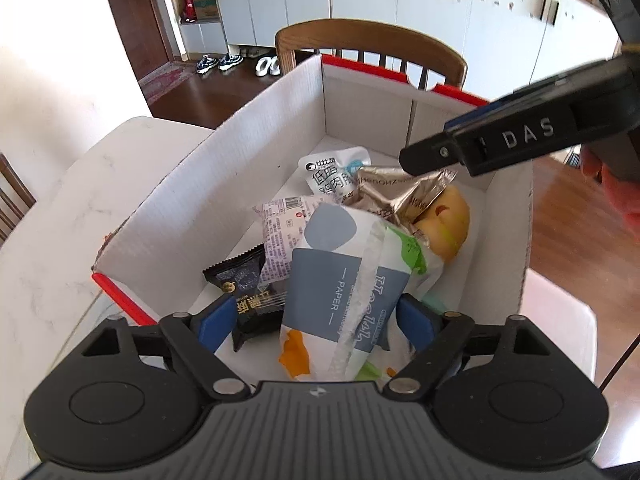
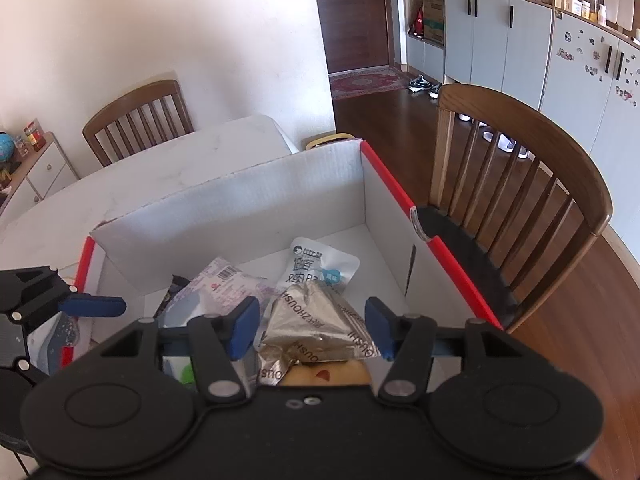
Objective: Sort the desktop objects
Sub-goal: 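Open both grippers to drop the tissue pack and silver bag into the box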
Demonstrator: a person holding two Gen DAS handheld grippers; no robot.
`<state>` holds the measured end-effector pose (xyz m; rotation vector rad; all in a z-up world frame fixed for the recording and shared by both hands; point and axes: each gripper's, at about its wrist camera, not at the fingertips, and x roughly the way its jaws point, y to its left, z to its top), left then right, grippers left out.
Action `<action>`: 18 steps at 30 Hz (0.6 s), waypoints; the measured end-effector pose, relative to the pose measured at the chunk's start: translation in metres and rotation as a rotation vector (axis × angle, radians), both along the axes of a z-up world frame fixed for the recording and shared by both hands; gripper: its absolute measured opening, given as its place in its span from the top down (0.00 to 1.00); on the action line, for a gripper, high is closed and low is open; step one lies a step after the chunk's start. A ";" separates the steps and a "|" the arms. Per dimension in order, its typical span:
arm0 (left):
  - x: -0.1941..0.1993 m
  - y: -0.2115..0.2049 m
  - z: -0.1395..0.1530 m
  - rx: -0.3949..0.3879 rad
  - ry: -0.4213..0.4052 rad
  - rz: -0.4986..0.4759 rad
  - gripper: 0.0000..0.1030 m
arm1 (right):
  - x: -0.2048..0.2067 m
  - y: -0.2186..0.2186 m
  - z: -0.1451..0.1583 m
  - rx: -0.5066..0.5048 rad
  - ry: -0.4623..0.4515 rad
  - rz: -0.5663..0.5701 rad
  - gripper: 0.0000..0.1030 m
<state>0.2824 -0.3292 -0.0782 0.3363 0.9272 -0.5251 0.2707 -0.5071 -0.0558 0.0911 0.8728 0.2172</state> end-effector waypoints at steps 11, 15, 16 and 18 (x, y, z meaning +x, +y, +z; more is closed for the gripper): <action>-0.018 0.012 0.016 -0.090 -0.025 0.041 0.10 | -0.018 0.004 0.015 0.013 -0.025 0.031 0.43; -0.029 0.022 0.030 -0.126 -0.056 0.072 0.10 | -0.026 0.009 0.021 0.014 -0.037 0.047 0.43; -0.032 0.025 0.033 -0.140 -0.062 0.082 0.10 | -0.029 0.010 0.023 0.013 -0.041 0.053 0.43; -0.038 0.030 0.038 -0.158 -0.088 0.108 0.10 | -0.034 0.013 0.027 0.012 -0.052 0.063 0.43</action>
